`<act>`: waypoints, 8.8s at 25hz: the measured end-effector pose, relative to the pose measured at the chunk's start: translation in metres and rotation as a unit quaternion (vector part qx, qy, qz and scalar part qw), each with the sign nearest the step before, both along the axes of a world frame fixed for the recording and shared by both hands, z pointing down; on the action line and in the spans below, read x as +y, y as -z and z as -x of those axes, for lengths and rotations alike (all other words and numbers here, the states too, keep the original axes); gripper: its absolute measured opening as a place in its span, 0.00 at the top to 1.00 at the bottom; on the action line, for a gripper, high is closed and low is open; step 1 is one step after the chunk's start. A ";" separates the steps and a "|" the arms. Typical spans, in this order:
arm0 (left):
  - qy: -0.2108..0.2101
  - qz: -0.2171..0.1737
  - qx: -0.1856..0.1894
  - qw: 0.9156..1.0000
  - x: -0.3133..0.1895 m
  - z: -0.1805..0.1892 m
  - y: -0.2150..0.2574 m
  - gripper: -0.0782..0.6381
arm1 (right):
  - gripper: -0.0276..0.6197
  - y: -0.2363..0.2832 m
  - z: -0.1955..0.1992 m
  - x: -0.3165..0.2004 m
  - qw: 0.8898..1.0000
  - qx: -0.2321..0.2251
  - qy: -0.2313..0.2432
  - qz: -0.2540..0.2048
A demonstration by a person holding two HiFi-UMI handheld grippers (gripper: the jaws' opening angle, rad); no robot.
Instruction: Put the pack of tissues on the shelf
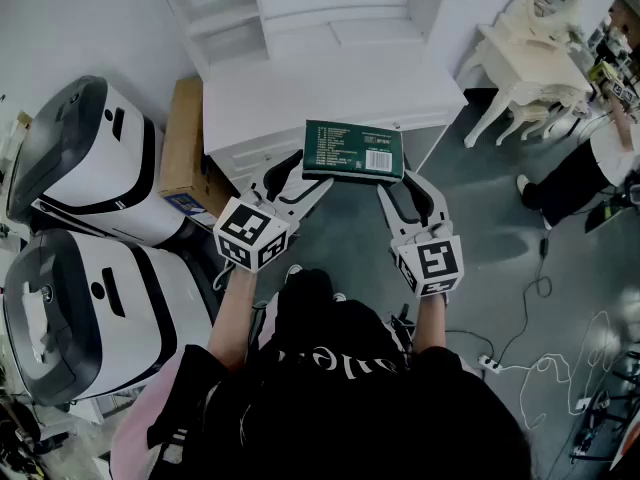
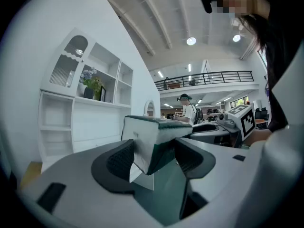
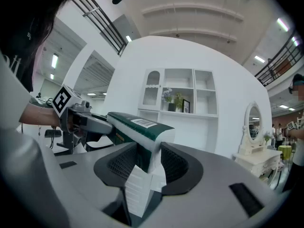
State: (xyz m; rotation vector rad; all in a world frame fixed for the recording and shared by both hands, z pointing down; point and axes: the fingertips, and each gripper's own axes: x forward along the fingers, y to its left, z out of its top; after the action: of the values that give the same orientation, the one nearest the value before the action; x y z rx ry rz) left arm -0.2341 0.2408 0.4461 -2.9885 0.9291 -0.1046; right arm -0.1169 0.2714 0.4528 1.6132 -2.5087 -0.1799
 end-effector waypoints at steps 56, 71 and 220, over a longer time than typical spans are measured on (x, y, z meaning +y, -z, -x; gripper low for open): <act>-0.121 -0.006 0.039 0.992 -0.424 -0.163 0.037 0.51 | 0.68 0.050 -0.150 -0.394 0.992 0.029 -0.121 0.005; -0.085 -0.027 0.041 0.995 -0.493 -0.230 0.065 0.51 | 0.68 0.078 -0.220 -0.472 0.996 0.038 -0.078 -0.027; 0.105 0.061 0.065 0.990 -0.330 -0.098 -0.013 0.80 | 0.75 0.006 -0.091 -0.381 0.977 -0.087 0.142 0.131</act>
State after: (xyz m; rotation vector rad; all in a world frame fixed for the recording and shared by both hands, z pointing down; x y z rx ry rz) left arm -0.1361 -0.0897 0.4595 -3.0287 1.2950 0.0336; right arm -0.0262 -0.1099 0.4471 1.2159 -2.7440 0.2629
